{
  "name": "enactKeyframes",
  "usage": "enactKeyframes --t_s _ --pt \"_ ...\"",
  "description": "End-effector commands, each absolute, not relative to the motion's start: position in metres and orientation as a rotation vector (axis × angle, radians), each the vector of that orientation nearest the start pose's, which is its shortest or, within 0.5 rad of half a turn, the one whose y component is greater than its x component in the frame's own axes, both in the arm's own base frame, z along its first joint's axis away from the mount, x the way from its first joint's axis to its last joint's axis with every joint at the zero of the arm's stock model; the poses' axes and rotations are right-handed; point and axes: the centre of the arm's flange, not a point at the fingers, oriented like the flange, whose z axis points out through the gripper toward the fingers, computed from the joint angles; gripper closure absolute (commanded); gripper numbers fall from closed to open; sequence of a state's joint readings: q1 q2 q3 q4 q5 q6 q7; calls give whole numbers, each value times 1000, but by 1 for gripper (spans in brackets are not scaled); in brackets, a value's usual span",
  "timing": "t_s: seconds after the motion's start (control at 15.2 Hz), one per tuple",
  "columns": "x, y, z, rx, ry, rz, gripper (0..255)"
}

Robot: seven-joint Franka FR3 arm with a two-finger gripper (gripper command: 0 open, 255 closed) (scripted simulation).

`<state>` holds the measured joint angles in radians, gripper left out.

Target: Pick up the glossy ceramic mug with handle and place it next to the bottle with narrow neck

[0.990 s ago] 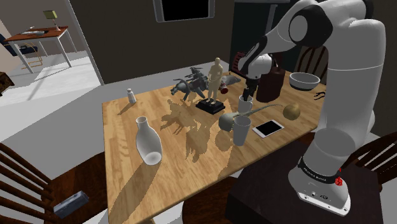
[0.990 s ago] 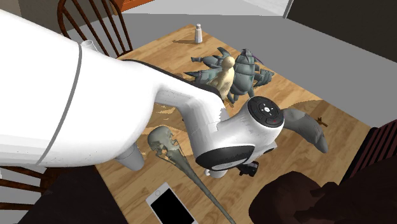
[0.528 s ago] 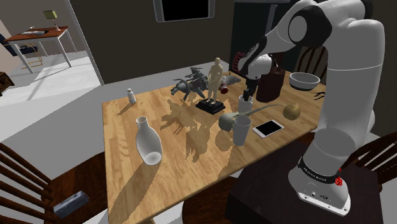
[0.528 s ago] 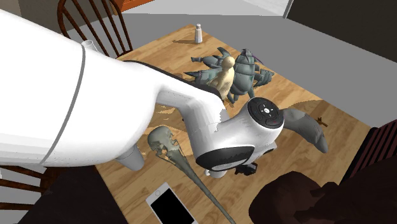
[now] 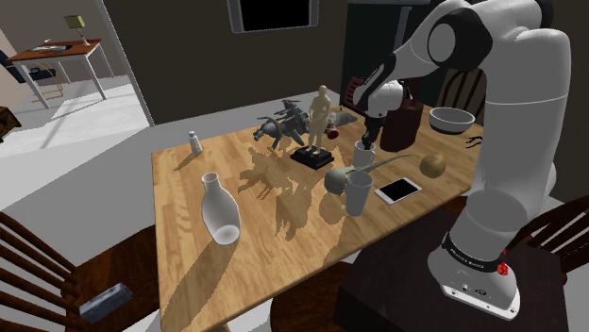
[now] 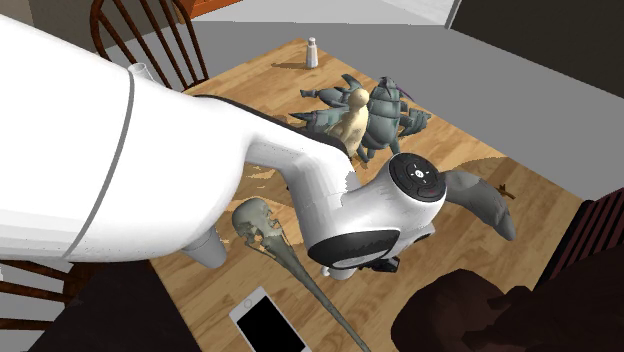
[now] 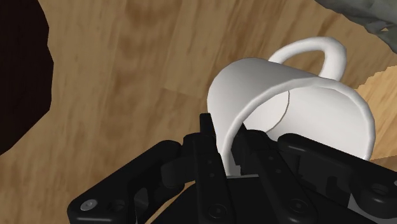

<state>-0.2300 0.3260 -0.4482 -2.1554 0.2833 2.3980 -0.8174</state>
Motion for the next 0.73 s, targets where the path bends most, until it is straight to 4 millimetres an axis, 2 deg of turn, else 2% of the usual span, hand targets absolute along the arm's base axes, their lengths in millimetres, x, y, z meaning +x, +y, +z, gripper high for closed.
enactKeyframes --t_s 0.0,0.66 --pt "439 -350 257 -3080 87 -7 255" --pt "439 -350 310 -3080 87 -7 255"
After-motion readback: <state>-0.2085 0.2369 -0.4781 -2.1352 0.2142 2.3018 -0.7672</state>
